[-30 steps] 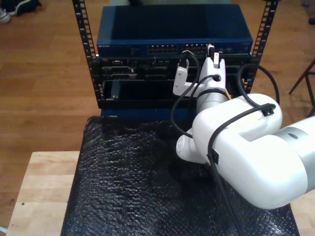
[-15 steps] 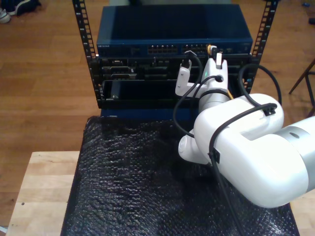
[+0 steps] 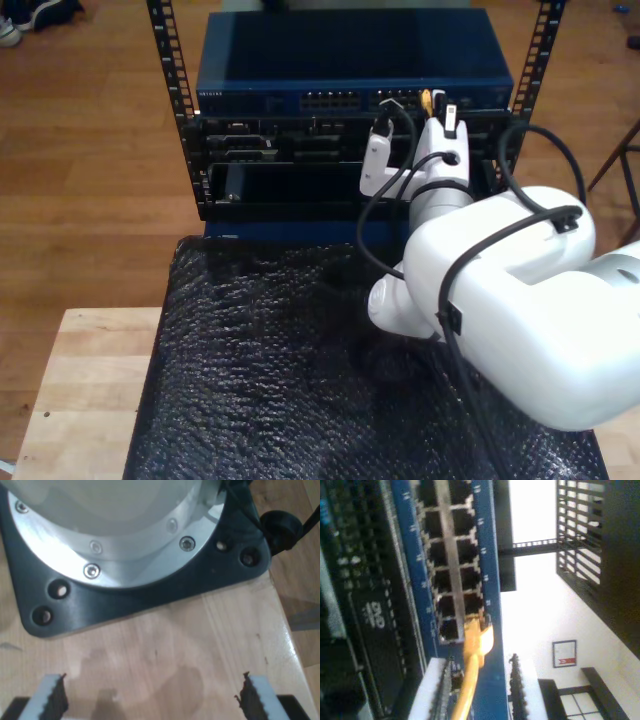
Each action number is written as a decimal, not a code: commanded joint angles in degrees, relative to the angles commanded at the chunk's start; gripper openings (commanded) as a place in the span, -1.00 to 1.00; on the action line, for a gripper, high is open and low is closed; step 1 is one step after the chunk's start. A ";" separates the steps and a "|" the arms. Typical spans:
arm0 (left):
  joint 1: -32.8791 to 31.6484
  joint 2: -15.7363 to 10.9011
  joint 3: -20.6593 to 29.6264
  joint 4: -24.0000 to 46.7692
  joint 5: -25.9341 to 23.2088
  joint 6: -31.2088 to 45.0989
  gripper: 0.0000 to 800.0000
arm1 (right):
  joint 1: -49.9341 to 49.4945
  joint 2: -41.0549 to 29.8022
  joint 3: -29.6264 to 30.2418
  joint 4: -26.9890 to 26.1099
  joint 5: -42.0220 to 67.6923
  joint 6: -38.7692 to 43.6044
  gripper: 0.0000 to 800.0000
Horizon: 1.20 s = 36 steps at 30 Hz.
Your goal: Grab the cable and plug it in
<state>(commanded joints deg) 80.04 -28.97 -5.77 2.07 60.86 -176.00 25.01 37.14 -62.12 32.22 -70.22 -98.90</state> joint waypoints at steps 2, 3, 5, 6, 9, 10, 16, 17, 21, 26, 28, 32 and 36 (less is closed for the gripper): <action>0.00 0.00 0.00 0.00 0.00 0.00 1.00 | 0.00 -1.41 1.93 -0.09 1.14 0.00 -0.11; 0.00 0.00 0.00 0.00 0.00 0.00 1.00 | 0.00 -2.02 2.73 -0.35 1.85 0.00 -0.08; 0.00 0.00 0.00 0.00 0.00 0.00 1.00 | 0.00 -3.43 4.57 -1.14 2.90 0.00 -0.06; 0.00 0.00 0.00 0.00 0.00 0.00 1.00 | 0.00 -4.31 5.71 -1.32 3.34 0.00 -0.03; 0.00 0.00 0.00 0.00 0.00 0.00 1.00 | 0.00 -7.74 9.85 -1.32 5.27 0.00 0.03; 0.00 0.00 0.00 0.00 0.00 0.00 1.00 | -0.09 -8.97 11.25 -1.32 6.07 0.00 0.05; 0.00 0.00 0.00 0.00 0.00 0.00 1.00 | -0.26 -16.62 19.08 -1.58 11.87 -0.18 0.13; 0.00 0.00 0.00 0.00 0.00 0.00 1.00 | -0.35 -18.11 20.48 -1.76 13.80 -0.18 0.15; 0.00 0.00 0.00 0.00 0.00 0.00 1.00 | -3.08 -24.88 25.67 -4.48 26.46 -0.35 0.33; 0.00 0.00 0.00 0.00 0.00 0.00 1.00 | -7.91 -34.02 28.66 -8.88 47.47 -0.44 0.58; 0.00 0.00 0.00 0.00 0.00 0.00 1.00 | -10.37 -37.19 28.66 -10.64 54.95 -0.53 0.66; 0.00 0.00 0.00 0.00 0.00 0.00 1.00 | -16.26 -42.37 28.57 -16.00 67.34 -0.97 0.74; 0.00 0.00 0.00 0.00 0.00 0.00 1.00 | -22.68 -46.59 28.40 -23.30 77.71 -1.49 0.83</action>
<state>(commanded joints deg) 80.04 -28.97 -5.77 2.07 60.86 -176.00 2.33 -9.45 -33.73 8.92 7.49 -100.40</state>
